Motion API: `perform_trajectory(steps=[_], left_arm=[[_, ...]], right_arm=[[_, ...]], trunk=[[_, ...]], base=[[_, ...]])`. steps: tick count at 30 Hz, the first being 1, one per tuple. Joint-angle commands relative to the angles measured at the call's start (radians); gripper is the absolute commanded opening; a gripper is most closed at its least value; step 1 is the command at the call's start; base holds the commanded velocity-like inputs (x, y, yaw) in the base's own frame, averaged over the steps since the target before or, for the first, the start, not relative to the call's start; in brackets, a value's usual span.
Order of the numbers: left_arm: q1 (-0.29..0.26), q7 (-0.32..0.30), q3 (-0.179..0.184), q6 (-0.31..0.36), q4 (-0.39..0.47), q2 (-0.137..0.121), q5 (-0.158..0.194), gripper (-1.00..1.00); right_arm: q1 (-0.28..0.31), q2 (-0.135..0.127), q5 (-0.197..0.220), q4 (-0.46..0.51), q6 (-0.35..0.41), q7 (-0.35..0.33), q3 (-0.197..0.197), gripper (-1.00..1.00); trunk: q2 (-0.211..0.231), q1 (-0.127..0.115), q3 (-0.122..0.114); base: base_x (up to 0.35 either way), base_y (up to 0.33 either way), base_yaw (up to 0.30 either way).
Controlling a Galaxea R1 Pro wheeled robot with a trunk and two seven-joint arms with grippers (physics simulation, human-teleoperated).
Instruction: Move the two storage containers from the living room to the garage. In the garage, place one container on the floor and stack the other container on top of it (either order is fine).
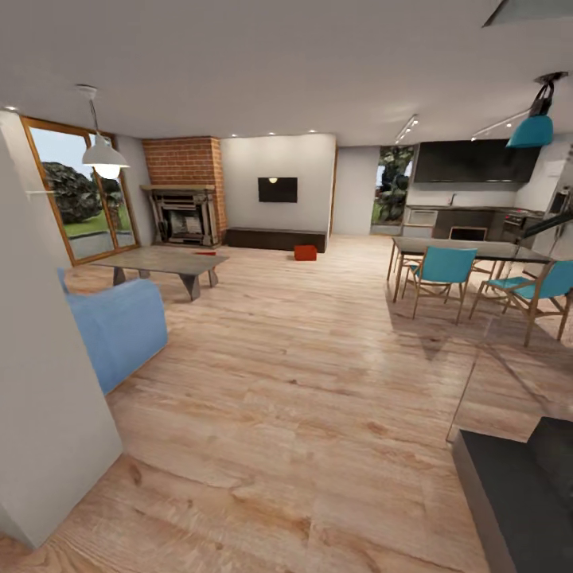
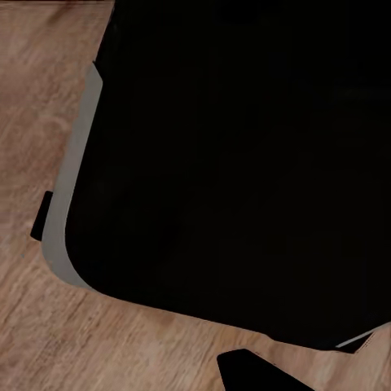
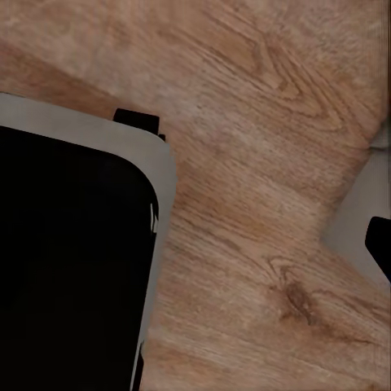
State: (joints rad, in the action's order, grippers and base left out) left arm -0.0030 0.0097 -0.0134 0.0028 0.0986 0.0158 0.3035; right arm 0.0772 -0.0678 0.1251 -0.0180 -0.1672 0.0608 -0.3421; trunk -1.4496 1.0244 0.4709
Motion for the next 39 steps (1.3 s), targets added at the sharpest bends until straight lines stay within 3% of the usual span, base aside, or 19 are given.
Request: perform_trajectory(steps=[1, 39], left_arm=[[0.000, 0.001, -0.001, 0.000, 0.001, 0.000, 0.005, 1.00], [0.000, 0.000, -0.002, 0.005, 0.002, -0.007, 0.006, 1.00]], right_arm=[[0.001, 0.000, 0.010, -0.002, -0.005, 0.001, -0.009, 1.00], [0.001, -0.001, 0.008, -0.002, -0.007, 0.011, -0.012, 1.00]], trunk=[[0.000, 0.001, 0.001], [0.000, 0.001, 0.001]], base=[[0.333, 0.000, -0.257], [0.334, 0.000, -0.013]])
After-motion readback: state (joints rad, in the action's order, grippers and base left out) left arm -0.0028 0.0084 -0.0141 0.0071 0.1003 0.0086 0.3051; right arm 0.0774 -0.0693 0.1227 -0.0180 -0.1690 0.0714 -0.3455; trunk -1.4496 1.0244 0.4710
